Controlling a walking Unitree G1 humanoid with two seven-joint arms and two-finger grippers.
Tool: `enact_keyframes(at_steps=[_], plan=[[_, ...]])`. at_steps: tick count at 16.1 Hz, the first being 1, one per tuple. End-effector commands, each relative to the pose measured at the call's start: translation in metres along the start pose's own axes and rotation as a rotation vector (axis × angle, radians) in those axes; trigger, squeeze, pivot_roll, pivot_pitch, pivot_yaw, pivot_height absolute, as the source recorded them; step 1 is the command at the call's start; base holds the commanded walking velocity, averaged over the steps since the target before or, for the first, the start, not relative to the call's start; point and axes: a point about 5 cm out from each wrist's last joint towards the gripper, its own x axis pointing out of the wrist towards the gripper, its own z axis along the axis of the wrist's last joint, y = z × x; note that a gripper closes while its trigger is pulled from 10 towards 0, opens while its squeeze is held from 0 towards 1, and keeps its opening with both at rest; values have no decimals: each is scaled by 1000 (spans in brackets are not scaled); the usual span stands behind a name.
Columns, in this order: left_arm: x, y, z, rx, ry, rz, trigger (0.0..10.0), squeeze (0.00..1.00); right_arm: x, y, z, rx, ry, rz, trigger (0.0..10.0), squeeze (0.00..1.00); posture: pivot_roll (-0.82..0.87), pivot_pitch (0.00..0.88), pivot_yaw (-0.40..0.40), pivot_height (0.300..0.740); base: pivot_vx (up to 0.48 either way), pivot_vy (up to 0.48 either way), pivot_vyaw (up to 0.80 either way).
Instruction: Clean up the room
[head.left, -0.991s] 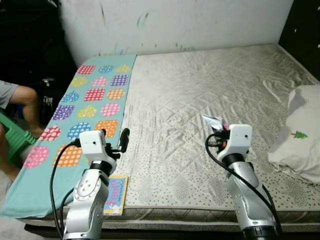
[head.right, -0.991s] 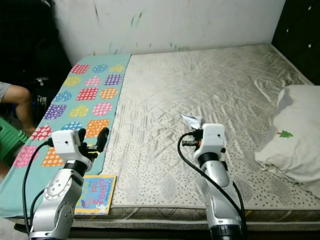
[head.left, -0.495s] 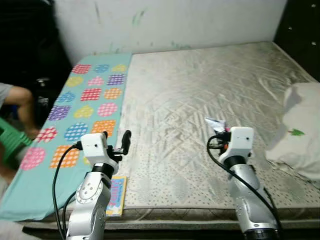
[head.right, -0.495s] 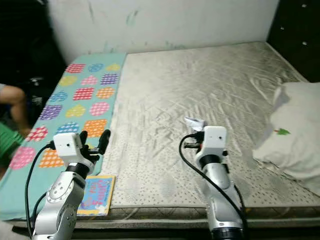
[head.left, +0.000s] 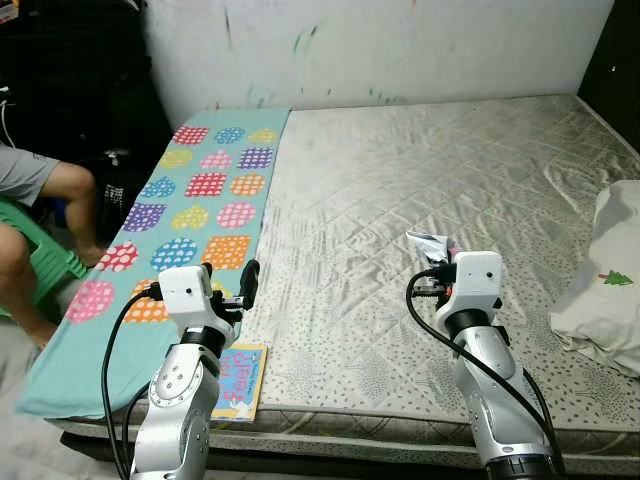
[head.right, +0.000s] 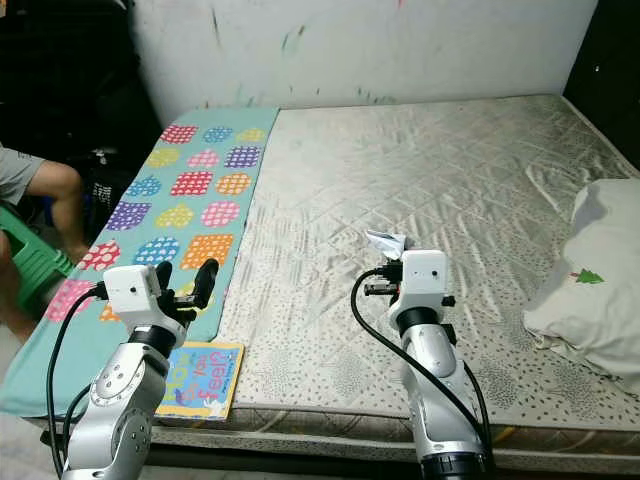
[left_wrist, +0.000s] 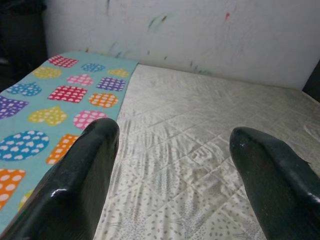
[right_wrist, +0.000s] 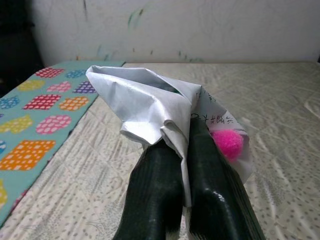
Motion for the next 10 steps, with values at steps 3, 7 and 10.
enact_keyframes(at_steps=[3,7,10], plan=[[1,3,4,13,-16,11,10000,0,4,5,2,18,5,20,10000,0,-187,0,105,740,0,0,0],[1,2,4,4,-18,6,10000,0,3,7,2,59,6,45,10000,0,-187,0,103,740,0,207,0],[1,1,4,3,-19,0,10000,0,2,7,4,61,-4,50,10000,0,-189,0,105,740,0,324,0]])
